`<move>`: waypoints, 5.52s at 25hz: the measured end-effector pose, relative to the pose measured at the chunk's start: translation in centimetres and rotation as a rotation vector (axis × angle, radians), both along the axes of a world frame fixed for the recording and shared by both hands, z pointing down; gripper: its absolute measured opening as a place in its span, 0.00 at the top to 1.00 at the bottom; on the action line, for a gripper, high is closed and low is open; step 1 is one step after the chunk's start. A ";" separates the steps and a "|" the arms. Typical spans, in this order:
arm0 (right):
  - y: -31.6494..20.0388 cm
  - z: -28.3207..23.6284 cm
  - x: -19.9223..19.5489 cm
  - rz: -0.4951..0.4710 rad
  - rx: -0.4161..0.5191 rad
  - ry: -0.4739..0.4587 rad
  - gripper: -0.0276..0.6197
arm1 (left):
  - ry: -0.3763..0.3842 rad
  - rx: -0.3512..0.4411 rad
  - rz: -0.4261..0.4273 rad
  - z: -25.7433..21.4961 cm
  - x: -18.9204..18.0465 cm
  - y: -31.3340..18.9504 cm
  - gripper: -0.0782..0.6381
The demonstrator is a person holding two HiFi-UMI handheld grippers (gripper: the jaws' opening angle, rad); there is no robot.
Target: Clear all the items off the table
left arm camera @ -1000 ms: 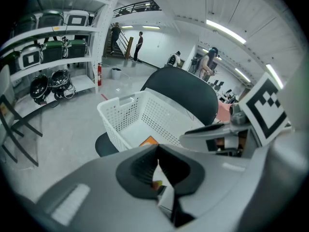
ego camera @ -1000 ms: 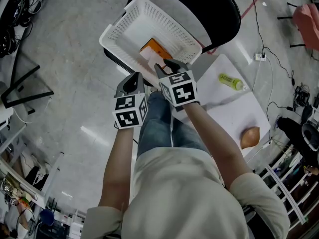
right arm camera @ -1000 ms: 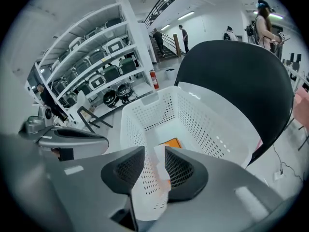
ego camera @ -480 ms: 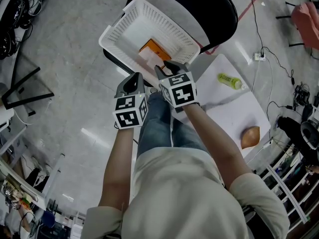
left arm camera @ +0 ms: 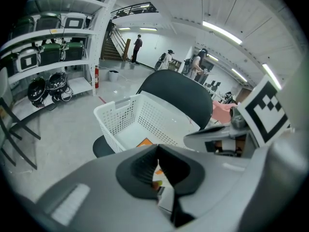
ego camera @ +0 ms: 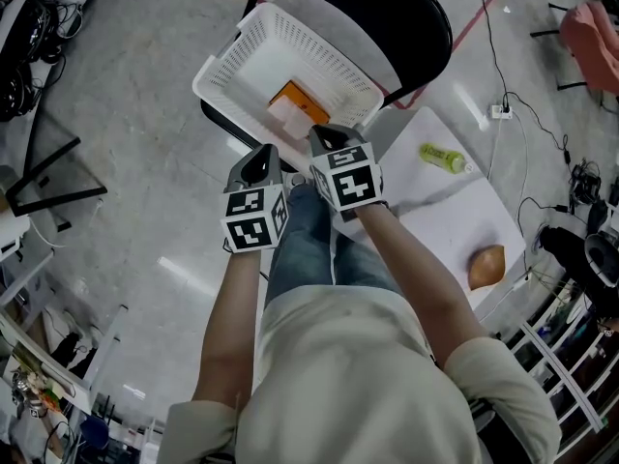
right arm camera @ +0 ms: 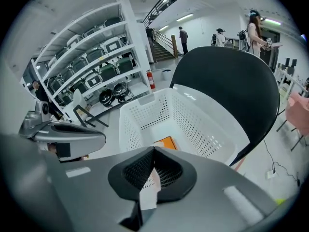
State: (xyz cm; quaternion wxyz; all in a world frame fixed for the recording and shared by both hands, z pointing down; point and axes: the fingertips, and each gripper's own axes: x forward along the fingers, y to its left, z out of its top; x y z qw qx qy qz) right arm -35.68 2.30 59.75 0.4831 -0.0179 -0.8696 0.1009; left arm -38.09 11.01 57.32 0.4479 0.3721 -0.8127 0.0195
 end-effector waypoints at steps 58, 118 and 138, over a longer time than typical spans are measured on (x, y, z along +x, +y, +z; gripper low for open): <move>-10.3 -7.1 19.3 0.434 0.060 -0.057 0.96 | -0.053 0.021 0.534 -5.5 15.0 -13.4 0.88; -24.1 11.9 31.9 0.726 -0.023 0.000 0.61 | 0.083 -0.101 0.665 9.9 26.8 -20.8 0.88; -27.3 16.6 29.6 0.722 -0.009 -0.038 0.47 | 0.120 -0.144 0.632 15.6 26.8 -20.5 0.88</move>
